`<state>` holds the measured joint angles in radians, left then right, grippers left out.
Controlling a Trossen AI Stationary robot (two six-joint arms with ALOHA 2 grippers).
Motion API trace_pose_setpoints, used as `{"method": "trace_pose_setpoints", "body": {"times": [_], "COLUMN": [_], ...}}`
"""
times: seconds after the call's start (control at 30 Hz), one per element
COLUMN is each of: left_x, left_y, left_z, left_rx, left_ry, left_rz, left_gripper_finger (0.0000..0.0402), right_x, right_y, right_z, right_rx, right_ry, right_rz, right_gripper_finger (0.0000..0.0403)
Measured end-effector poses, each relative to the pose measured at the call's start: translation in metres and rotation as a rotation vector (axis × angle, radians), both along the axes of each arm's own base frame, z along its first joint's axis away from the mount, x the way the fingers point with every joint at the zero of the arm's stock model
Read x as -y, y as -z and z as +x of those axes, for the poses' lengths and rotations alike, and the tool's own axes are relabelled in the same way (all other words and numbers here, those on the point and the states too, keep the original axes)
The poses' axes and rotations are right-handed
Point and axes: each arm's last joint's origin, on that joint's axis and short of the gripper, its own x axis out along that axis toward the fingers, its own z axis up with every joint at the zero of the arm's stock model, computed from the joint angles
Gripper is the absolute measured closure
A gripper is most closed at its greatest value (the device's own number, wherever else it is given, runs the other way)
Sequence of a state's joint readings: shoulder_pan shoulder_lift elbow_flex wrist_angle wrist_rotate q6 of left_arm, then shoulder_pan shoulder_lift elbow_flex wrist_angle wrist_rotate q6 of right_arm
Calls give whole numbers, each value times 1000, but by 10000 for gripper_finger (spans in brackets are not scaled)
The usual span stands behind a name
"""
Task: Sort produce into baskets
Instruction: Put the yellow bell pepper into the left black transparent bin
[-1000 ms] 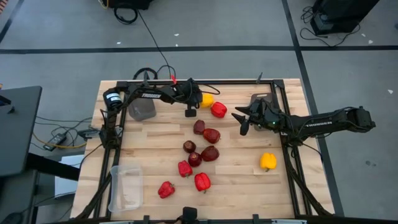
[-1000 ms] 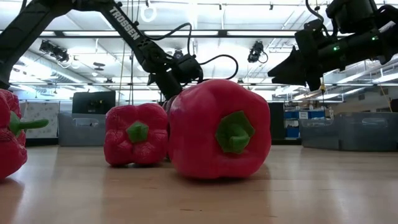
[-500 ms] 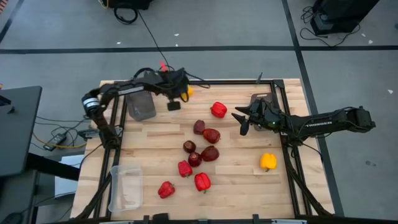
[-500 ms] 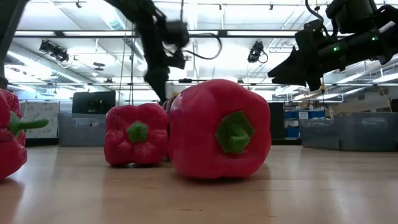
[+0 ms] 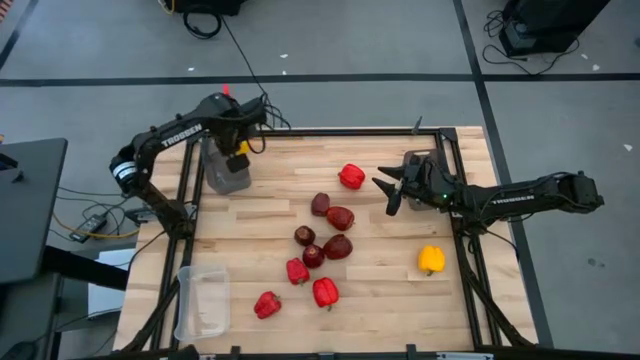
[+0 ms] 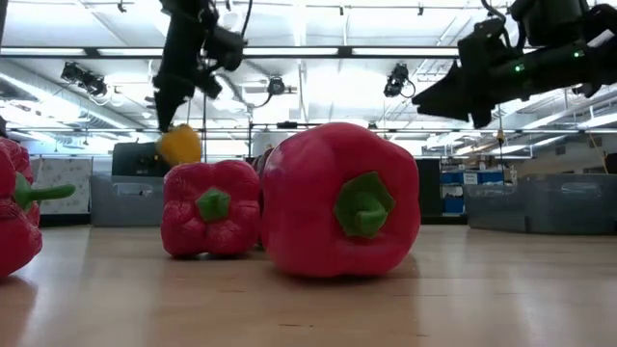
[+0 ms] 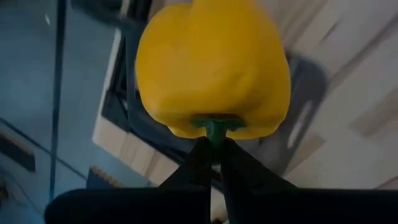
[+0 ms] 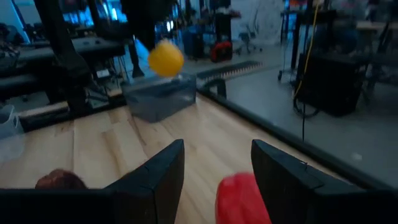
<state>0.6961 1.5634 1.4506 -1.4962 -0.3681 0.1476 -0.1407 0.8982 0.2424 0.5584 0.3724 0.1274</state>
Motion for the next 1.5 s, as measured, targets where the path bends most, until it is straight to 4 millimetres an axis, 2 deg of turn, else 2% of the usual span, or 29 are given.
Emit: {"method": "trace_pose_setpoints", "body": {"times": [0.3,0.63,0.8,0.93,1.13,1.3,1.5], "left_x": [-34,-75,-88,-93,-101,-105,-107], "left_y": [52,103,119,115,93,83,83], "left_z": [-30,-42,-48,-47,-44,-41,-40], "left_rx": [-149,-256,-286,-274,-249,-218,-199], "left_ry": [-124,-200,-244,-269,-273,-286,-295], "left_rz": [-131,-274,-318,-290,-181,-136,-120], "left_gripper_finger": [382,377,363,354,347,335,283], "right_x": [4,6,6,6,6,6,6], "right_y": [-4,-4,-4,-3,-3,-3,-1], "right_z": [-1,-1,-1,-1,-1,-1,-1], "right_rx": [27,26,23,18,13,13,-5], "right_ry": [22,32,35,36,36,36,33], "right_rz": [-28,-29,-34,-35,-34,-34,-25], "right_gripper_finger": [206,206,206,206,206,206,206]}}
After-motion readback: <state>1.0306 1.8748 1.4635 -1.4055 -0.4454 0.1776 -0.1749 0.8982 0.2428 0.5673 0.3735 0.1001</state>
